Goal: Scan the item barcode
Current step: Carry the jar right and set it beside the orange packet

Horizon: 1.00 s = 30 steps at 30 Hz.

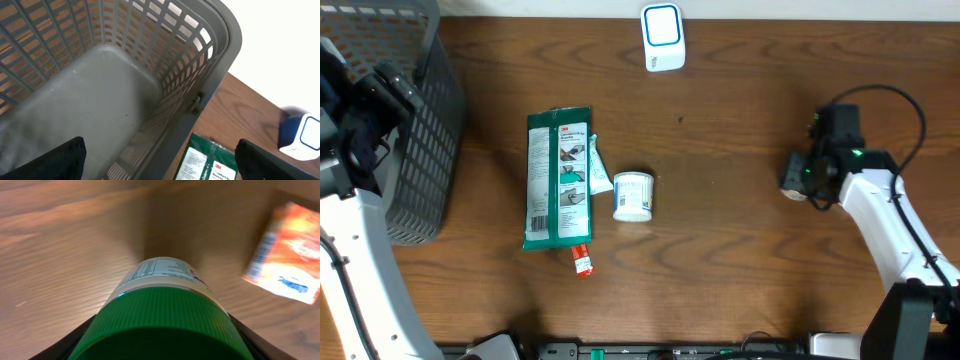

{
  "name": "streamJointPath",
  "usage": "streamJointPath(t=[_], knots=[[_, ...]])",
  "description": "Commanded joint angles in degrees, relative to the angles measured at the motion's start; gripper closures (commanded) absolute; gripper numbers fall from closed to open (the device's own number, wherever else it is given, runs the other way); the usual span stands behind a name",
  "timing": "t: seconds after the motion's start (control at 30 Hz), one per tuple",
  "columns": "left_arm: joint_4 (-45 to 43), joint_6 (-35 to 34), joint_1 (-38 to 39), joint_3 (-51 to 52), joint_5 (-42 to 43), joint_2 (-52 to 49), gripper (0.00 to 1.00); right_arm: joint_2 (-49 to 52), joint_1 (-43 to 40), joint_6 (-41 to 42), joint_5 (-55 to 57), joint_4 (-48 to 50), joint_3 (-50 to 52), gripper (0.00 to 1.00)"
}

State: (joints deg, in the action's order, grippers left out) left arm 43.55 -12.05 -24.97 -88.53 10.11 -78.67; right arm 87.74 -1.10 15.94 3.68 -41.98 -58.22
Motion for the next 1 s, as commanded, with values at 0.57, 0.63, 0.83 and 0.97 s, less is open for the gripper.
streamJointPath(t=[0.57,0.63,0.83,0.97], knots=[[0.09,-0.31,-0.13,-0.52,-0.31,0.04,0.07,-0.72,-11.28,-0.11,5.88,11.82,8.66,0.99],[0.09,-0.31,-0.13,-0.52,-0.31,0.07,0.07,-0.72,-11.23,-0.11,5.6,11.8,8.66,0.99],[0.09,-0.31,-0.13,-0.52,-0.31,0.07,0.07,-0.72,-11.23,-0.13,2.03,11.78,8.66,0.56],[0.11,-0.31,-0.13,-0.52,-0.31,0.07,0.07,-0.72,-11.23,-0.13,2.05,11.5,8.66,0.13]])
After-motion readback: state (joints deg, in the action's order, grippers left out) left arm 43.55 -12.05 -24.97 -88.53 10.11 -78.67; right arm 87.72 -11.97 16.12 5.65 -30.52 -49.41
